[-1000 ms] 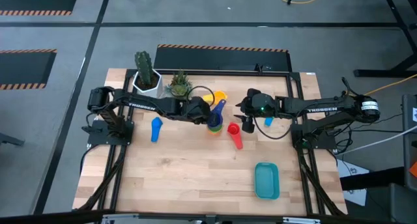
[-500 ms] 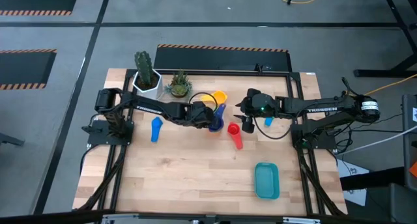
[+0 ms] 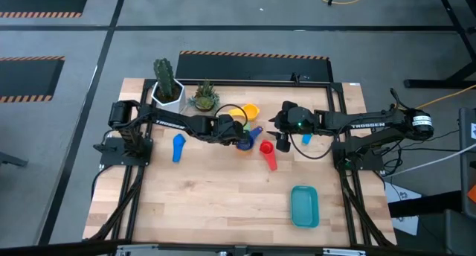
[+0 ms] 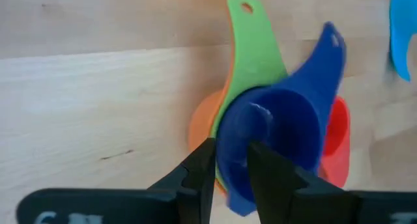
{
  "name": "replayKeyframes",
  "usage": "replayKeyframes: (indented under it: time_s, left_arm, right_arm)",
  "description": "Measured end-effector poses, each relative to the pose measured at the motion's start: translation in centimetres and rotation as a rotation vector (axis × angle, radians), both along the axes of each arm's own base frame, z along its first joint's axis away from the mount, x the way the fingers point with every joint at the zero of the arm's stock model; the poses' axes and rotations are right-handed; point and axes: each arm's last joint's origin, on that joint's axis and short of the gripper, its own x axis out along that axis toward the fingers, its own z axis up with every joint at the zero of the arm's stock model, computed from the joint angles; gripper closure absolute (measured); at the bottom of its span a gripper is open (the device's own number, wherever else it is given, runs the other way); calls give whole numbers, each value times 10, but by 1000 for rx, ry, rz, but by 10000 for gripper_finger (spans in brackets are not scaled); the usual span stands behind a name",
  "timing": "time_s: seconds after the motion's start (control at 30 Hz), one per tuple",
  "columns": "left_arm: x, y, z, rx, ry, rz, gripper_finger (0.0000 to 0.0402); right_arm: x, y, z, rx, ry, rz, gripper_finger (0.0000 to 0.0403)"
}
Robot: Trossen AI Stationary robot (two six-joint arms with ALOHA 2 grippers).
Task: Nest measuring cups in basket
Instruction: Stack the dark blue measuring cup on top of the green measuring cup
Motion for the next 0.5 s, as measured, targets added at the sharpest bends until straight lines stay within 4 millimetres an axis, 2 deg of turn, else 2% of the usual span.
replayKeyframes:
  time_s: [0.3, 0.5]
  left_arm:
    - [0, -3, 0, 28, 36, -152, 320]
    - [-6, 4, 7, 108, 73, -182, 322]
  right_arm:
    - [0, 0, -1, 0, 2, 0, 178]
    - [-5, 1, -12, 49, 18, -32, 178]
